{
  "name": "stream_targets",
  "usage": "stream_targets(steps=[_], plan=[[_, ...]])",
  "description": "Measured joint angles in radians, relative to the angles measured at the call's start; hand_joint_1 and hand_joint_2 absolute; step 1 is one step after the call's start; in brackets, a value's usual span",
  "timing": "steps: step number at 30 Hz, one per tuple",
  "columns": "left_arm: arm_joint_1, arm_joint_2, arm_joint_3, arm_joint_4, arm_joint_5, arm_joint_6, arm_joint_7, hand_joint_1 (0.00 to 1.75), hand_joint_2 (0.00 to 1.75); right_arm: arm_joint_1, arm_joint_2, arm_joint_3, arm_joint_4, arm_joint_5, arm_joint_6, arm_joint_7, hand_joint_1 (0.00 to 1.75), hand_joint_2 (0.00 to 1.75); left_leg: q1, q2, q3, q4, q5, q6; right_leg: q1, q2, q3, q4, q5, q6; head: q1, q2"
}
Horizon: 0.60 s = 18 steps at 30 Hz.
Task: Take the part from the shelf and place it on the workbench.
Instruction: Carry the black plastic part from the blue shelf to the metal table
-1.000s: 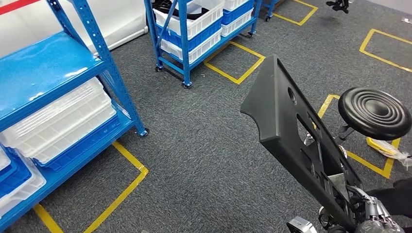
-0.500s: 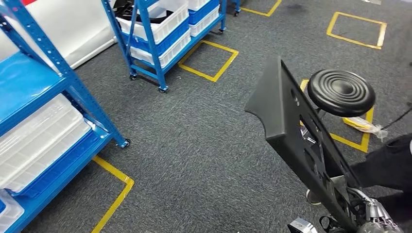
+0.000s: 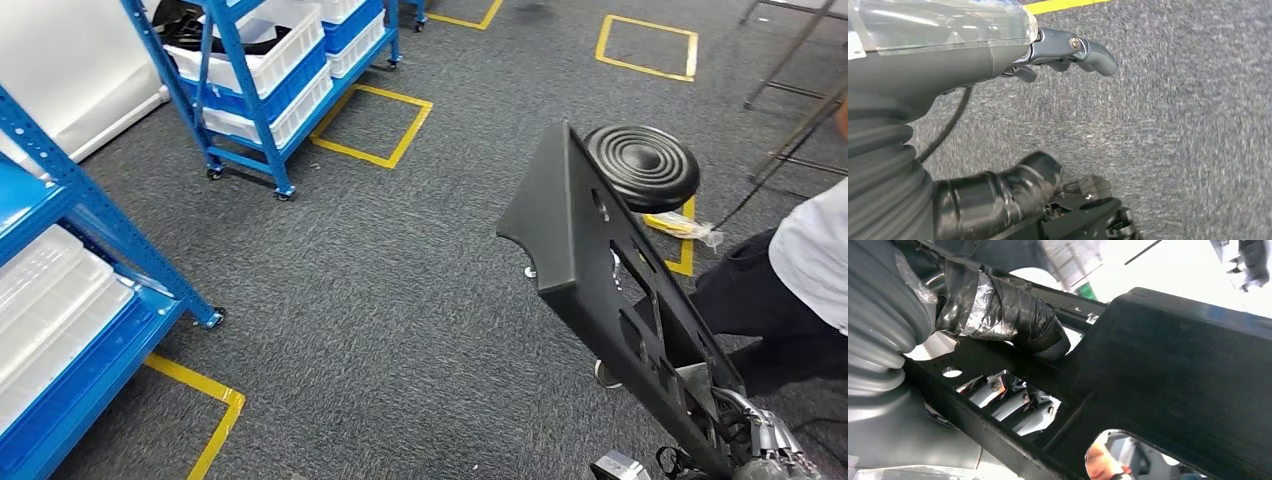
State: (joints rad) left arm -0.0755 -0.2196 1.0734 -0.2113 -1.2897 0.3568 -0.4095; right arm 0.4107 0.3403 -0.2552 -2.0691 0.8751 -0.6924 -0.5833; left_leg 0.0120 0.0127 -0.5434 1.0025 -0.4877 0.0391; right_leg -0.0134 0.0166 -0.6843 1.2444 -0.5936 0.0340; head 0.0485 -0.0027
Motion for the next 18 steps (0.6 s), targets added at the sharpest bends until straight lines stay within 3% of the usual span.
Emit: stream_targets(steps=[1, 2, 3, 6, 8, 10, 11, 13, 14, 16, 17, 18], plan=[[0.001, 0.000, 0.000, 0.000, 0.000, 0.000, 0.000, 0.00, 1.75, 0.001, 0.000, 0.000, 0.000, 0.000, 0.000, 0.000, 1.75, 1.75, -0.001, 0.013, 0.000, 0.000, -0.001, 0.001, -0.002, -0.005, -0.021, 0.045, -0.014, 0.003, 0.000, 0.000], [0.002, 0.000, 0.000, 0.000, 0.000, 0.000, 0.000, 0.00, 1.75, 0.001, 0.000, 0.000, 0.000, 0.000, 0.000, 0.000, 1.75, 1.75, -0.001, 0.025, 0.000, 0.001, -0.002, 0.000, -0.003, -0.008, -0.025, 0.058, -0.010, 0.005, 0.000, 0.000], [0.001, 0.000, 0.000, 0.000, 0.000, 0.001, 0.001, 0.00, 1.75, 0.002, 0.000, 0.000, 0.000, -0.001, 0.000, 0.000, 1.75, 1.75, -0.002, 0.036, 0.001, 0.001, -0.004, -0.001, -0.003, -0.012, -0.010, 0.032, 0.013, 0.006, 0.000, 0.000], [0.000, 0.000, 0.000, 0.000, 0.000, 0.002, 0.000, 0.00, 1.75, 0.001, 0.000, 0.000, 0.001, -0.001, 0.000, 0.001, 1.75, 1.75, -0.004, 0.062, 0.009, 0.004, -0.012, -0.010, 0.003, -0.058, 0.096, -0.163, 0.095, -0.004, 0.000, 0.000], [-0.001, 0.000, 0.000, 0.000, 0.001, 0.003, 0.000, 0.00, 1.75, 0.001, 0.000, 0.000, 0.001, -0.002, 0.000, 0.000, 1.75, 1.75, -0.008, 0.076, 0.014, 0.005, -0.016, -0.020, 0.012, -0.073, 0.120, -0.216, 0.102, -0.016, 0.000, 0.000], [-0.003, 0.000, 0.000, 0.000, 0.001, 0.004, 0.000, 0.00, 1.75, 0.004, 0.000, 0.000, 0.000, -0.004, 0.000, 0.000, 1.75, 1.75, -0.009, 0.090, 0.018, 0.004, -0.020, -0.030, 0.012, -0.054, 0.118, -0.219, 0.106, -0.027, -0.001, 0.000], [-0.004, 0.000, 0.000, 0.000, 0.001, 0.005, 0.001, 0.00, 1.75, 0.005, 0.000, 0.000, 0.000, -0.004, 0.000, 0.000, 1.75, 1.75, -0.008, 0.083, 0.018, 0.010, -0.028, -0.035, 0.009, -0.045, 0.120, -0.223, 0.109, -0.033, -0.001, 0.000], [-0.005, 0.001, 0.000, 0.000, 0.002, 0.006, 0.000, 0.00, 1.75, 0.006, 0.000, -0.001, 0.000, -0.005, 0.000, 0.000, 1.75, 1.75, -0.004, 0.045, -0.007, 0.073, -0.072, -0.043, 0.003, -0.028, 0.124, -0.229, 0.113, -0.045, -0.001, 0.000], [-0.004, 0.001, 0.000, 0.000, 0.002, 0.006, 0.000, 0.00, 1.75, 0.007, 0.001, -0.001, 0.000, -0.006, 0.000, 0.000, 1.75, 1.75, -0.002, 0.021, -0.033, 0.133, -0.103, -0.045, 0.003, -0.020, 0.124, -0.229, 0.114, -0.049, -0.002, 0.000], [0.000, 0.001, 0.000, 0.000, 0.003, 0.006, 0.000, 0.00, 1.75, 0.006, 0.002, -0.001, 0.001, -0.009, 0.000, 0.000, 1.75, 1.75, -0.001, 0.002, -0.090, 0.251, -0.148, -0.047, 0.004, 0.001, 0.123, -0.227, 0.113, -0.053, -0.002, 0.000], [0.002, 0.001, 0.001, 0.000, 0.004, 0.006, -0.001, 0.00, 1.75, 0.006, 0.002, -0.001, 0.001, -0.011, 0.000, 0.000, 1.75, 1.75, -0.001, -0.001, -0.104, 0.274, -0.145, -0.048, 0.005, 0.014, 0.123, -0.225, 0.112, -0.054, -0.002, 0.000], [0.003, 0.001, 0.001, 0.000, 0.005, 0.007, -0.001, 0.00, 1.75, 0.006, 0.002, -0.001, 0.002, -0.012, 0.000, 0.000, 1.75, 1.75, -0.001, -0.003, -0.101, 0.259, -0.122, -0.047, 0.005, 0.028, 0.123, -0.222, 0.111, -0.054, -0.002, 0.000]])
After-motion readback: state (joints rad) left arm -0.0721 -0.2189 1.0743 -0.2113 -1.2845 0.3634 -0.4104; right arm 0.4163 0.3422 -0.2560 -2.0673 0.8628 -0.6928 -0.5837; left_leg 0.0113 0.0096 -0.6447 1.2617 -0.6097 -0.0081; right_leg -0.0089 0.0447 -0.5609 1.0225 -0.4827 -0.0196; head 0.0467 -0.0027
